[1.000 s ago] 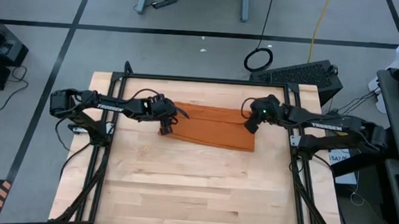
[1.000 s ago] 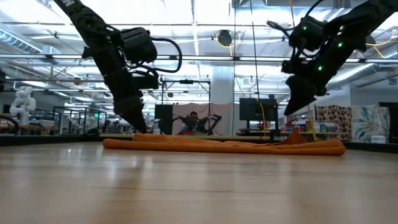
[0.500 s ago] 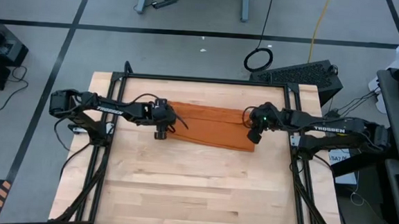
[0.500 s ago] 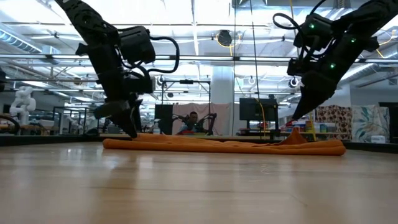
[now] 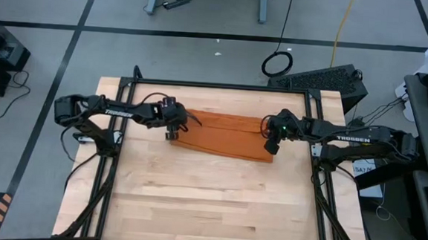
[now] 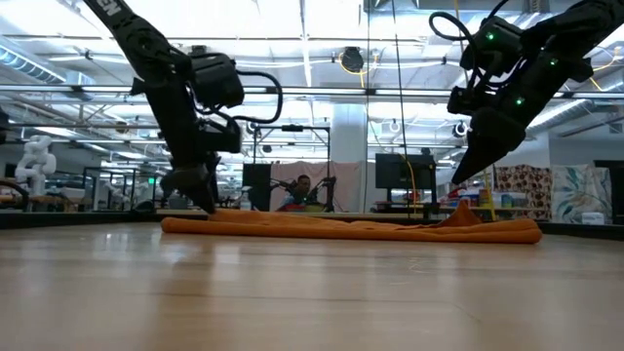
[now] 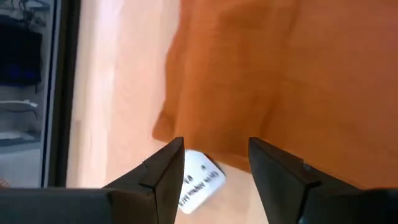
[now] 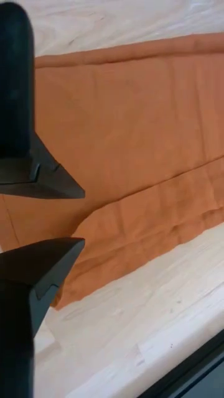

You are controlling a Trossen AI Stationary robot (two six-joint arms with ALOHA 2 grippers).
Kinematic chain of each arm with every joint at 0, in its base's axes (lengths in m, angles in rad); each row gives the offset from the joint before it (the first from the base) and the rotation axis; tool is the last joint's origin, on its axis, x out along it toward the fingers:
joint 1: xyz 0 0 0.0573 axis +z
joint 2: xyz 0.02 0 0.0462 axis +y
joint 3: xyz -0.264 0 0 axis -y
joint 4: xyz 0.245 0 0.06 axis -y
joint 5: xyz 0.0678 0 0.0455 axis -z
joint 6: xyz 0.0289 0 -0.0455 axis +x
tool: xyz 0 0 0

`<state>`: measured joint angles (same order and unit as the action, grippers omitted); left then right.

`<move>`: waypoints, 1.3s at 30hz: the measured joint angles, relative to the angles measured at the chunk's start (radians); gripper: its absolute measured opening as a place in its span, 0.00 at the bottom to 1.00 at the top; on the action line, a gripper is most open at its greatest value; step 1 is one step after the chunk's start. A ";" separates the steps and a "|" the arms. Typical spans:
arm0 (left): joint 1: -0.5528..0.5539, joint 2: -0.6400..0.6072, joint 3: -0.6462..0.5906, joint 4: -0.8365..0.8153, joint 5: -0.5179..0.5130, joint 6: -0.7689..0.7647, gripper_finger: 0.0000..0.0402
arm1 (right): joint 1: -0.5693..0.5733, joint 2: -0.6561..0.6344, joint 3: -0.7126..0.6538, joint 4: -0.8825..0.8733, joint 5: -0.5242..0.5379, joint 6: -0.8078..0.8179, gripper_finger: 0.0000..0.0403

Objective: Roll towel
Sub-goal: Roll the brown towel

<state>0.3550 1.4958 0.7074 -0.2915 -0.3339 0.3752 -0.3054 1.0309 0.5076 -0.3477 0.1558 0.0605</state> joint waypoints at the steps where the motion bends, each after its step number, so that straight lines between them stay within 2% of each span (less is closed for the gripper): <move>1: 0.009 0.006 0.000 0.013 0.004 0.002 0.45 | 0.000 0.000 0.000 0.000 0.000 -0.001 0.25; 6: 0.046 0.060 0.000 0.148 -0.013 0.034 0.45 | 0.000 0.000 0.000 0.000 0.001 -0.002 0.25; 9: 0.071 0.080 0.001 0.225 -0.112 0.034 0.45 | 0.000 0.000 0.000 -0.002 0.007 0.003 0.25; 12: 0.087 0.074 0.009 0.208 -0.164 0.032 0.45 | 0.000 0.000 0.000 -0.017 0.050 0.027 0.25; 15: 0.083 0.027 0.038 0.070 -0.112 0.025 0.45 | 0.000 0.000 -0.004 -0.066 0.103 0.055 0.25; 18: 0.058 -0.027 0.044 -0.051 0.028 0.018 0.45 | 0.000 0.000 -0.041 -0.075 0.082 0.055 0.25; 22: 0.019 -0.072 0.033 -0.073 0.104 -0.027 0.45 | 0.006 0.001 -0.103 -0.038 0.079 -0.006 0.26; 28: -0.024 -0.055 0.005 -0.067 0.123 -0.031 0.45 | 0.009 0.001 -0.144 0.152 0.117 -0.251 0.33; 31: -0.032 -0.055 -0.006 -0.059 0.121 -0.056 0.45 | 0.009 0.001 -0.144 0.169 0.145 -0.324 0.39; 35: -0.040 -0.056 -0.007 -0.054 0.121 -0.064 0.45 | 0.005 0.008 -0.145 0.163 0.238 -0.341 0.46; 39: -0.043 -0.056 -0.007 -0.038 0.122 -0.065 0.45 | -0.020 0.013 -0.145 0.181 0.248 -0.343 0.47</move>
<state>0.3116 1.4403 0.7002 -0.3294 -0.2123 0.3098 -0.3253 1.0439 0.3630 -0.1671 0.4040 -0.2822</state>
